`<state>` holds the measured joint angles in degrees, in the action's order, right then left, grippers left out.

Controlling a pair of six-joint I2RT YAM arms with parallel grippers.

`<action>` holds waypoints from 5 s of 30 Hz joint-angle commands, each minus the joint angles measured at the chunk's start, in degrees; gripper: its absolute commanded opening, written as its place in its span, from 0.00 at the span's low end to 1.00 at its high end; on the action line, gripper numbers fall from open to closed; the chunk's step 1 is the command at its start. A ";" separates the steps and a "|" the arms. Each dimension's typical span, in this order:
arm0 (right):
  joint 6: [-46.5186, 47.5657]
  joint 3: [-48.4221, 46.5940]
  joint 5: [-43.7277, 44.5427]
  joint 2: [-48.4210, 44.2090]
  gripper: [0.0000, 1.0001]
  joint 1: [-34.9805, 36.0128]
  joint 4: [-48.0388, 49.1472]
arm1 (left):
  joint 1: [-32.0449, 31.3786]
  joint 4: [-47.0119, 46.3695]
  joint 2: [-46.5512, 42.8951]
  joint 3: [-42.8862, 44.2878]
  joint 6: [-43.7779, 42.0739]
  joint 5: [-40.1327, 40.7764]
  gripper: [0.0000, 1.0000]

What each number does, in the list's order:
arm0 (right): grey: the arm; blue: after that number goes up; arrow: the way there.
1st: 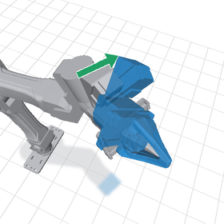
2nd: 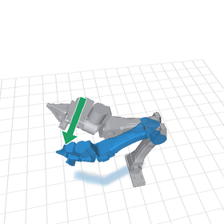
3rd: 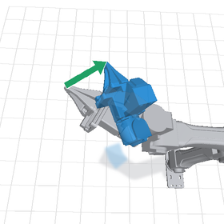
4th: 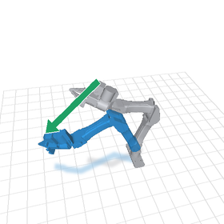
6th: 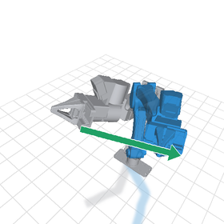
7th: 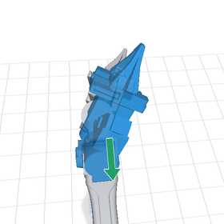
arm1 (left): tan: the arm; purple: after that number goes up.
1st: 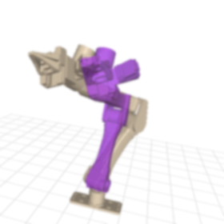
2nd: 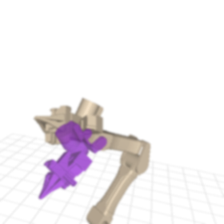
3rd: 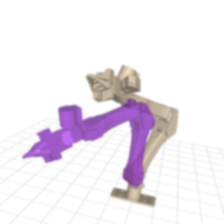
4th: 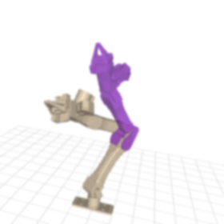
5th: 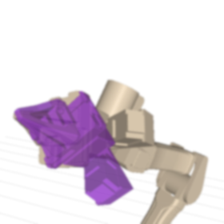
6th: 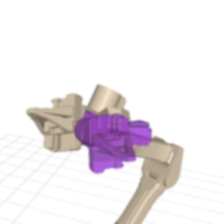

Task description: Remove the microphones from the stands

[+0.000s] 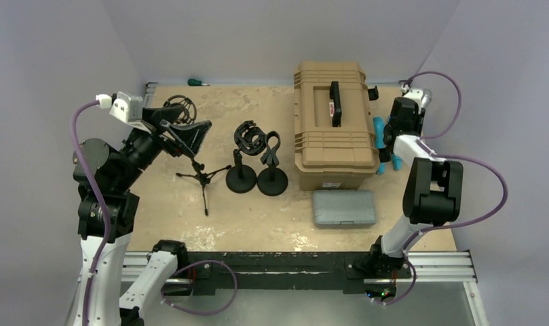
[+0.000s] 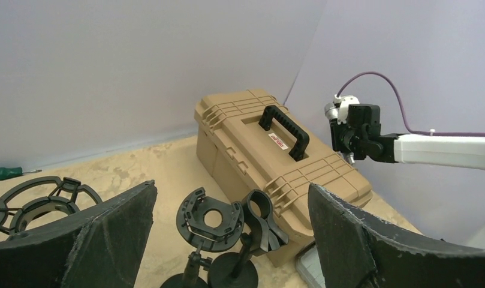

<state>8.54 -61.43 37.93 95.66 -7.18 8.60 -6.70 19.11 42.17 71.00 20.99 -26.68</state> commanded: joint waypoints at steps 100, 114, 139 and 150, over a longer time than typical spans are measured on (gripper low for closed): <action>-17.08 -3.65 -30.55 -36.78 0.65 20.85 -1.10 | 8.15 -5.97 -0.62 -3.04 1.61 -1.13 0.91; -26.85 -2.76 -45.37 -39.73 0.99 48.76 -0.84 | 4.97 -0.68 4.60 -2.41 -5.14 11.32 0.91; -2.85 -29.67 -26.82 7.11 0.86 78.08 -7.25 | 12.93 5.01 0.67 -6.67 -3.98 18.51 0.91; -2.22 -39.34 -27.43 19.91 0.80 73.56 -11.91 | 14.16 4.49 -0.57 -7.63 -3.44 16.46 0.91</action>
<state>4.67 -97.69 10.26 114.39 65.78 -2.35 6.59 25.80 42.26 63.83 16.75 -9.17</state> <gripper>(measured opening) 0.820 0.911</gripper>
